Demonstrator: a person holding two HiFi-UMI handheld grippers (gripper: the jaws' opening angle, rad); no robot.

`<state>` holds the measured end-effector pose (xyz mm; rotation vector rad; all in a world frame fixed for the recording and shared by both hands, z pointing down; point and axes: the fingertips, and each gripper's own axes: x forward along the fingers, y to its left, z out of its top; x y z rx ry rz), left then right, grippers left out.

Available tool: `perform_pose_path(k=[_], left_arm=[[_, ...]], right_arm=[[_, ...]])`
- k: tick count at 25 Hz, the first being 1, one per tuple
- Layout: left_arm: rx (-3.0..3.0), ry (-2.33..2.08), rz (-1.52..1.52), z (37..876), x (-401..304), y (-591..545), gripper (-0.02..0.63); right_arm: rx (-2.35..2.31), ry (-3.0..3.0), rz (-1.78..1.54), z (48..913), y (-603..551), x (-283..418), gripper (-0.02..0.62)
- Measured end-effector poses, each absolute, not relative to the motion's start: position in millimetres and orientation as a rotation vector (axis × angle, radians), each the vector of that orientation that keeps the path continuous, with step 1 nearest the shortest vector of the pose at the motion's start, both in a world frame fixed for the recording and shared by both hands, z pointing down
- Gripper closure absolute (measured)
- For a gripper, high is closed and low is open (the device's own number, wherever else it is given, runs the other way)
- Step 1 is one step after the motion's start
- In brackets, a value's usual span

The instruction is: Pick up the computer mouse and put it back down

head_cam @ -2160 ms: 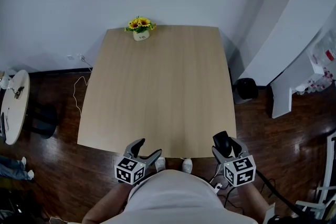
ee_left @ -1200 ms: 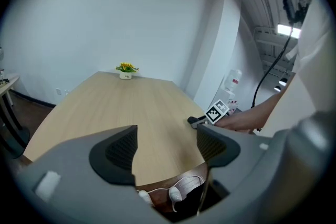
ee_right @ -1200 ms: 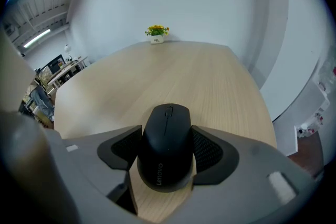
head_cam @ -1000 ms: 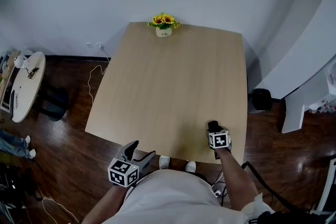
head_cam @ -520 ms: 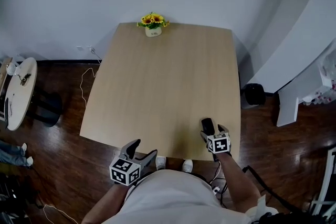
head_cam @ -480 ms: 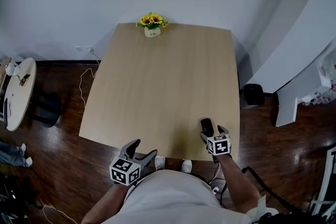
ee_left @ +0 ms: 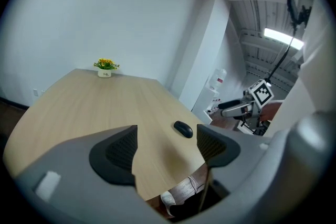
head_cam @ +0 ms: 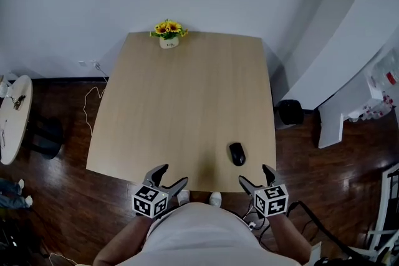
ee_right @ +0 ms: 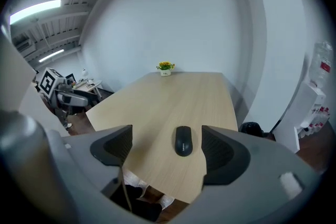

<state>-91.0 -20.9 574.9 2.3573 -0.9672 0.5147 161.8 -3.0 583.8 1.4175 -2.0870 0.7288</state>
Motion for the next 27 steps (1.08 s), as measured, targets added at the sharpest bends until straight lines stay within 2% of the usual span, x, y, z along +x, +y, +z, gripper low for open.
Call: perform_pose_path(k=[13,27], left_arm=[[2.412,-0.851,0.541,577.7,-58.7,-31.4,0.265],[2.388,-0.888,0.534,579.5,-74.4,-30.1,0.265]], right_arm=[[1.473,-2.082,0.748,551.2,33.2,167.9,0.178],[1.438,-2.111,0.725,546.7,24.9,152.0,0.178]])
